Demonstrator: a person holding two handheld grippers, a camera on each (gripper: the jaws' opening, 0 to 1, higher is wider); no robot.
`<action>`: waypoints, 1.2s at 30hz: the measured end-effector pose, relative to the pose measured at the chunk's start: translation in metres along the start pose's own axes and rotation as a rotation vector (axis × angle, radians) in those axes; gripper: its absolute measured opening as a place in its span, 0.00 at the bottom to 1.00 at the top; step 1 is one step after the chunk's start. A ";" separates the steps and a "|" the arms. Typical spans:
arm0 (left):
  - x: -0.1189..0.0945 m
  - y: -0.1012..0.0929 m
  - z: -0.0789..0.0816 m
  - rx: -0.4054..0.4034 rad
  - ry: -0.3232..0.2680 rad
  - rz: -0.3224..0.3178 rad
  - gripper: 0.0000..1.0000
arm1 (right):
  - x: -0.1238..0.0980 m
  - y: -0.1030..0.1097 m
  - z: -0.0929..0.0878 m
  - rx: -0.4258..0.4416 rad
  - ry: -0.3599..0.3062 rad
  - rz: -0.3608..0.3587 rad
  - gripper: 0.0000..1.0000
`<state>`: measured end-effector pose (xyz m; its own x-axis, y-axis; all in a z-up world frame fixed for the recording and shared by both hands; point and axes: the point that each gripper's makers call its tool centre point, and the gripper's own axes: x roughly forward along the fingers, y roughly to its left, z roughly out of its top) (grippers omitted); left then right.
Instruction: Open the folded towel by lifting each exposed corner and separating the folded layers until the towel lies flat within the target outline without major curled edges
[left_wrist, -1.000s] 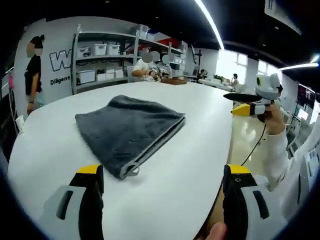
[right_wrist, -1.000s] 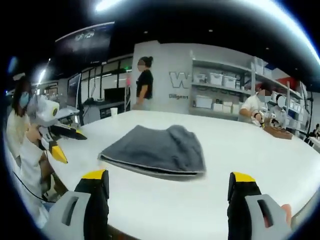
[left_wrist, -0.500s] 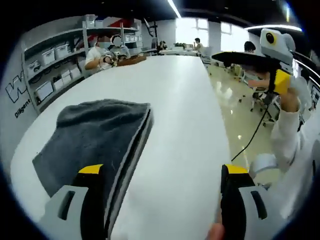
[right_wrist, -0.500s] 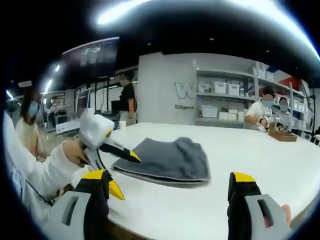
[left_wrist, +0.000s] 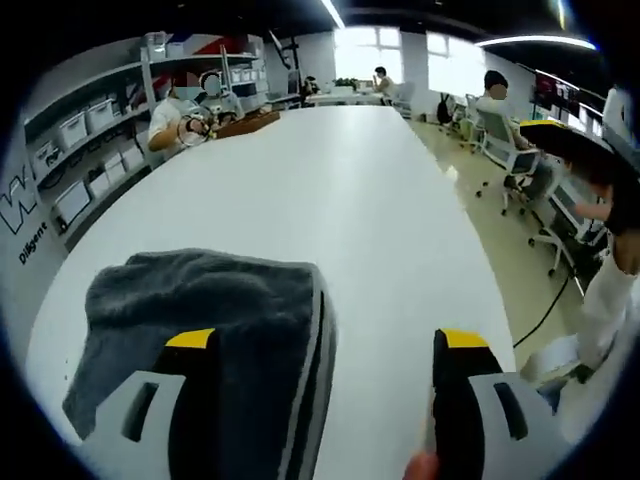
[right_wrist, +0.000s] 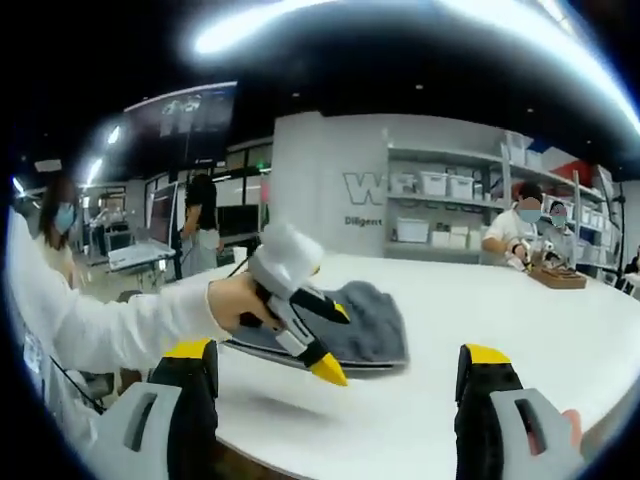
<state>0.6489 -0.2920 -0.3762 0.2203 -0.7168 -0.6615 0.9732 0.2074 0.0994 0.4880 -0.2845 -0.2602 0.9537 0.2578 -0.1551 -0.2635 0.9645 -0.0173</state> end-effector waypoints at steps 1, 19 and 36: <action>0.005 0.001 0.002 0.012 0.011 0.005 0.83 | 0.000 0.001 0.000 0.000 0.001 0.000 0.99; 0.069 -0.002 0.020 0.120 0.099 0.035 0.34 | -0.002 -0.015 -0.011 0.004 0.059 -0.075 0.99; 0.083 0.020 0.018 0.026 0.058 0.045 0.06 | -0.001 -0.015 -0.011 0.015 0.050 -0.070 0.99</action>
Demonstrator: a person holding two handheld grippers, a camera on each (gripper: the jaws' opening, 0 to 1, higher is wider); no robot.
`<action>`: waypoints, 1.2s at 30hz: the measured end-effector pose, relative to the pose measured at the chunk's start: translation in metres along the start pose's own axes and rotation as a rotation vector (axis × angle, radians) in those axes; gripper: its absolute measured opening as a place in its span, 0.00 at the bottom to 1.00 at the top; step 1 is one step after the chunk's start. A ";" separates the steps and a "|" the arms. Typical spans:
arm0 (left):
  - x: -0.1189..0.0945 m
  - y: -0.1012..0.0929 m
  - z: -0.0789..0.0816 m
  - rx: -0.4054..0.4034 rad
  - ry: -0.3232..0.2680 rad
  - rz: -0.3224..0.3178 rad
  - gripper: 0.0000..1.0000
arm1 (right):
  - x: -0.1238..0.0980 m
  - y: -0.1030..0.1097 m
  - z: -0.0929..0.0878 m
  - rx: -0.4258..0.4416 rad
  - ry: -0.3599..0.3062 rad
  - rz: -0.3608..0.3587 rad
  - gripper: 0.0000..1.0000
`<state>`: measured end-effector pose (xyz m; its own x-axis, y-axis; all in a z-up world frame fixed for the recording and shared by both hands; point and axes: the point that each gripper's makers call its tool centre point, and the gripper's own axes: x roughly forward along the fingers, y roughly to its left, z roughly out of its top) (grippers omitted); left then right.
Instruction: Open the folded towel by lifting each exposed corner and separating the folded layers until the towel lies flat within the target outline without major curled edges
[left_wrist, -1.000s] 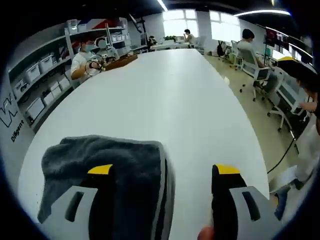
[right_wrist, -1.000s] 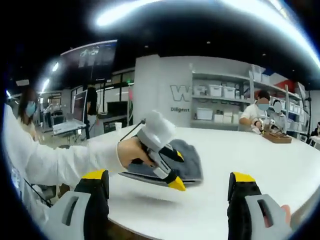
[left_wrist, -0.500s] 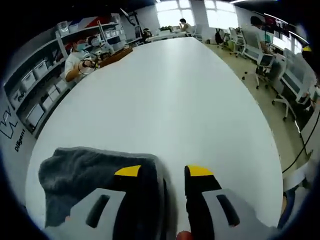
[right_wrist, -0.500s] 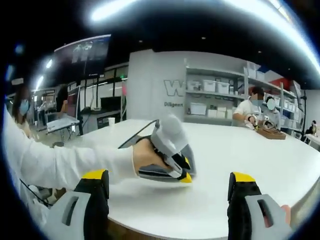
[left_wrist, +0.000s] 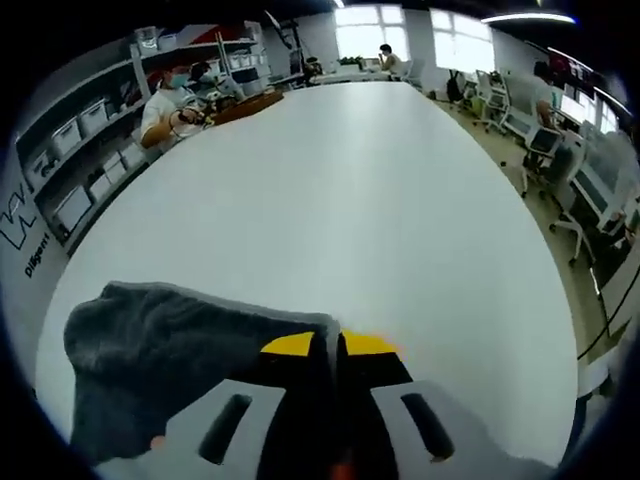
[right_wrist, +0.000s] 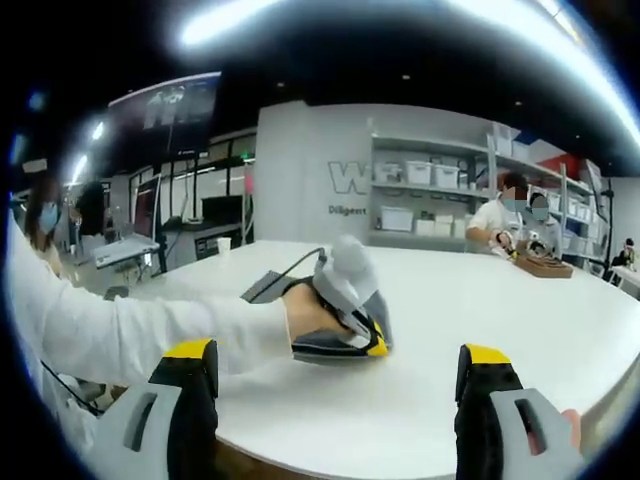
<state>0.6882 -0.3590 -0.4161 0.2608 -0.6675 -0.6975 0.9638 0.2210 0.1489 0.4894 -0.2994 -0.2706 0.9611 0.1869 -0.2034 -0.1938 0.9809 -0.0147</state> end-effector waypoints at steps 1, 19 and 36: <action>-0.001 0.001 0.001 -0.008 -0.010 -0.005 0.04 | 0.000 -0.001 -0.001 0.000 0.003 -0.002 0.99; -0.080 0.064 -0.001 -0.420 -0.371 -0.059 0.02 | 0.003 0.001 -0.006 0.009 0.025 -0.002 0.99; -0.162 0.127 -0.067 -0.266 -0.286 0.232 0.02 | 0.007 0.011 -0.010 -0.003 0.054 0.034 0.99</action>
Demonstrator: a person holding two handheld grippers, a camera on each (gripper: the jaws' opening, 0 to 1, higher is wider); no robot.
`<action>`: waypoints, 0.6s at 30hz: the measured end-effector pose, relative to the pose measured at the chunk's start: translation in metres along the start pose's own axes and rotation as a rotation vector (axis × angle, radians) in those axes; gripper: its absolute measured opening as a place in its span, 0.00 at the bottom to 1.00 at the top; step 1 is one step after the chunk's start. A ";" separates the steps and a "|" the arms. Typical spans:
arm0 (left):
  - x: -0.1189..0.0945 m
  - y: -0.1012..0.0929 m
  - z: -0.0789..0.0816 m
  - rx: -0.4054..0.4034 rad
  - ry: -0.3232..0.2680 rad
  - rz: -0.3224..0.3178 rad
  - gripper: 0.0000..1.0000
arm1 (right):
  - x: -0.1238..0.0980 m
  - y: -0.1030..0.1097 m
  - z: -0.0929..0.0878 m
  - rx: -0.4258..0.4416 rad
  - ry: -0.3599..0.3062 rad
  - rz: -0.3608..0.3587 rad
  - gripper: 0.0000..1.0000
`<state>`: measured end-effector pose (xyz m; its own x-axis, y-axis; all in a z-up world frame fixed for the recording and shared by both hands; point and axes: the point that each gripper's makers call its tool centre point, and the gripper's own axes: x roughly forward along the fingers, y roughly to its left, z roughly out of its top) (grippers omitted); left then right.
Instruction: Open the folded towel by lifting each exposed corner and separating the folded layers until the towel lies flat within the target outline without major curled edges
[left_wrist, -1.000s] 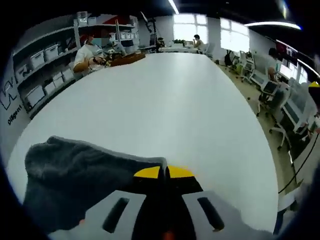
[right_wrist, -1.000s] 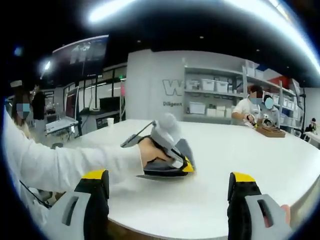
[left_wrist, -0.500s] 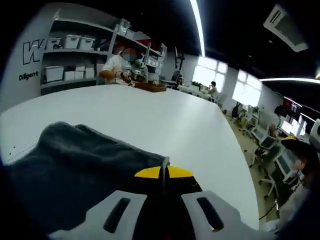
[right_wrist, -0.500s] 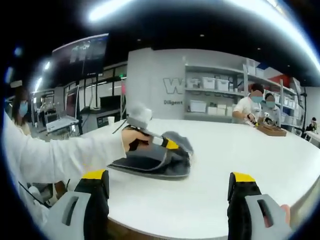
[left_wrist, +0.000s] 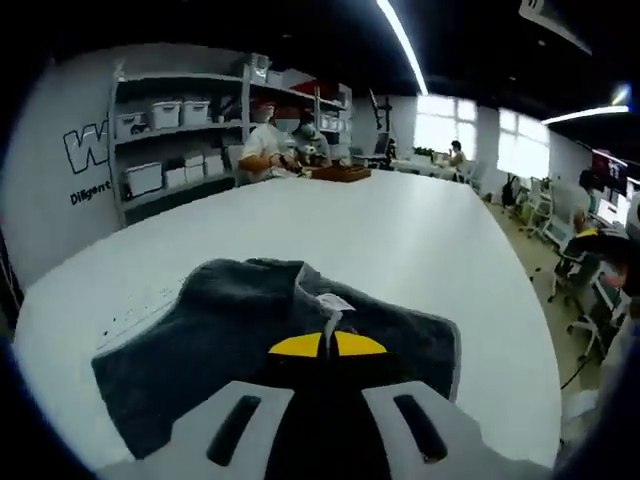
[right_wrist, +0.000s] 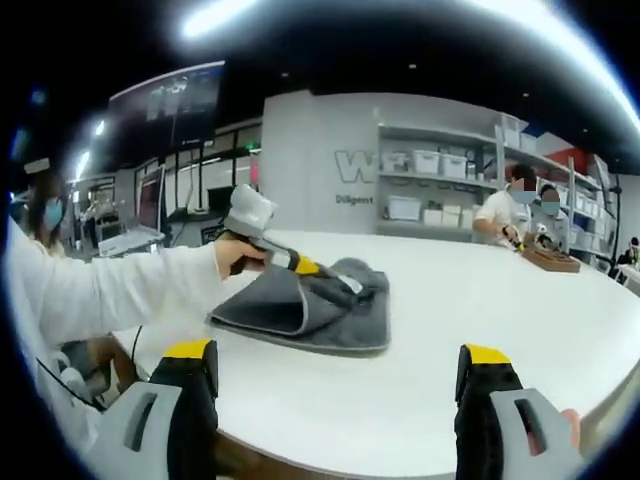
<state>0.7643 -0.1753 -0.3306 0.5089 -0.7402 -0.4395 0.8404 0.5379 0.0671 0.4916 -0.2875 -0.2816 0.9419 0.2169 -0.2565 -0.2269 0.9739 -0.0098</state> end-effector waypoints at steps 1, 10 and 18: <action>-0.005 0.006 -0.003 0.023 0.006 0.022 0.02 | 0.000 0.000 0.000 0.001 0.001 -0.001 0.99; -0.037 0.035 -0.034 0.059 0.046 0.084 0.02 | 0.003 -0.002 -0.002 0.006 0.012 -0.005 0.99; -0.074 0.065 -0.054 0.093 0.053 0.175 0.02 | 0.007 -0.001 -0.007 0.000 0.031 -0.002 0.99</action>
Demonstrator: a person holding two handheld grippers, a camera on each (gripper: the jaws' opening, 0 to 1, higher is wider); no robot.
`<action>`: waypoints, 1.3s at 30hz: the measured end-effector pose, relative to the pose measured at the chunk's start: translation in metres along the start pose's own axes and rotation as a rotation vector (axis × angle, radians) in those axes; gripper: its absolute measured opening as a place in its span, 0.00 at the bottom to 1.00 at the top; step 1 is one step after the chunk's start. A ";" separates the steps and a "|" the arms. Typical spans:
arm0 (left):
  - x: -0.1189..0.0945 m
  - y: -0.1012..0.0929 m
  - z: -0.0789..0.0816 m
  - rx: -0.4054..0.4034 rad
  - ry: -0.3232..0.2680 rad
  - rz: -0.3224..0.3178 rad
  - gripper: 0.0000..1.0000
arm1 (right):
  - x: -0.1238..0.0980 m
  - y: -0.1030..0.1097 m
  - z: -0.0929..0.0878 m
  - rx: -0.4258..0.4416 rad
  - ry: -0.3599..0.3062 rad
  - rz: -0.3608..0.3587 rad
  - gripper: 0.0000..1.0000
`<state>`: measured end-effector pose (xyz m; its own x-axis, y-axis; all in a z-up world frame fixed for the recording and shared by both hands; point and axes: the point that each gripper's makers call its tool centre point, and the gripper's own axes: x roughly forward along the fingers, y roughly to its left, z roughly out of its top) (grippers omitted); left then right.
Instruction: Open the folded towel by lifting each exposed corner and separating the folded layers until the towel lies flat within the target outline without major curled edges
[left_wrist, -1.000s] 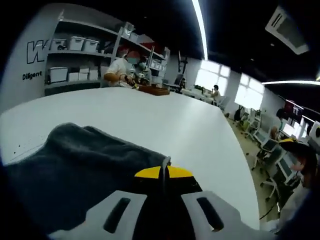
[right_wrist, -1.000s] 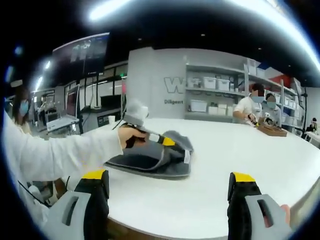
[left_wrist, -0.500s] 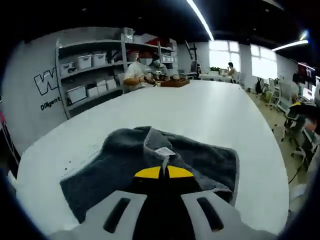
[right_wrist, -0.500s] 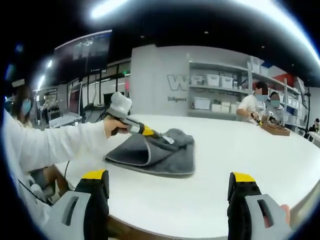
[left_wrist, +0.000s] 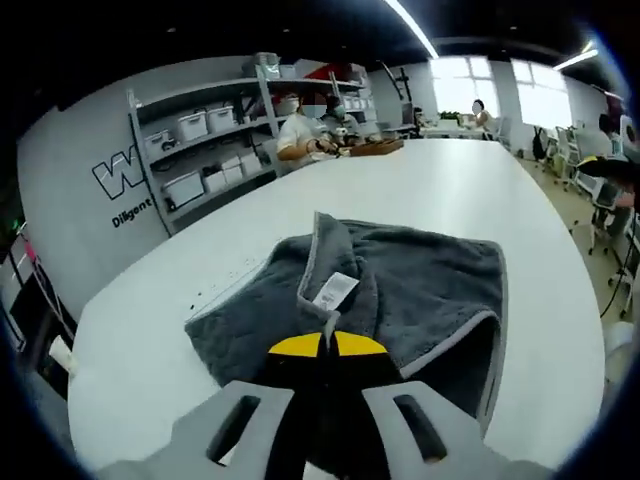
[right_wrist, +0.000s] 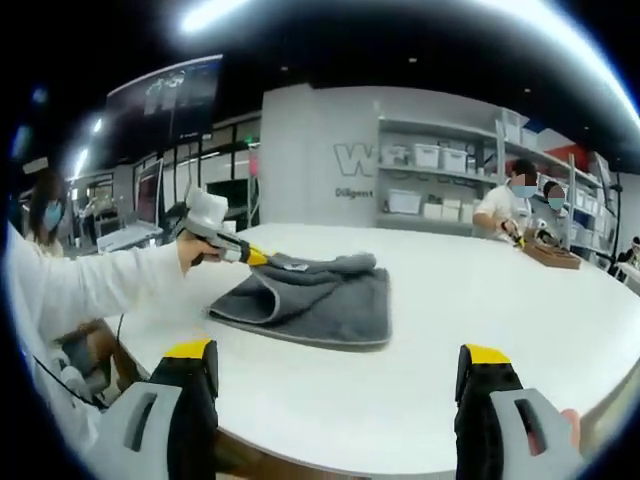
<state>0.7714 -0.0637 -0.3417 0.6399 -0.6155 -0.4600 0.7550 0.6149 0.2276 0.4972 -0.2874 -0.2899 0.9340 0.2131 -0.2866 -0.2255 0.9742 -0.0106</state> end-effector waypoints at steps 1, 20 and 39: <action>-0.005 0.005 -0.003 0.003 0.001 0.014 0.02 | 0.000 0.000 0.000 0.000 0.001 0.001 0.99; -0.090 0.066 -0.081 -0.041 0.042 0.209 0.02 | 0.010 0.011 -0.006 -0.014 0.034 0.027 0.99; -0.167 0.113 -0.118 -0.151 0.021 0.356 0.02 | 0.018 0.014 -0.015 -0.020 0.075 0.033 0.99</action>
<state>0.7332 0.1672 -0.3408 0.8539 -0.3412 -0.3930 0.4558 0.8548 0.2481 0.5062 -0.2715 -0.3098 0.9031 0.2378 -0.3576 -0.2617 0.9650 -0.0194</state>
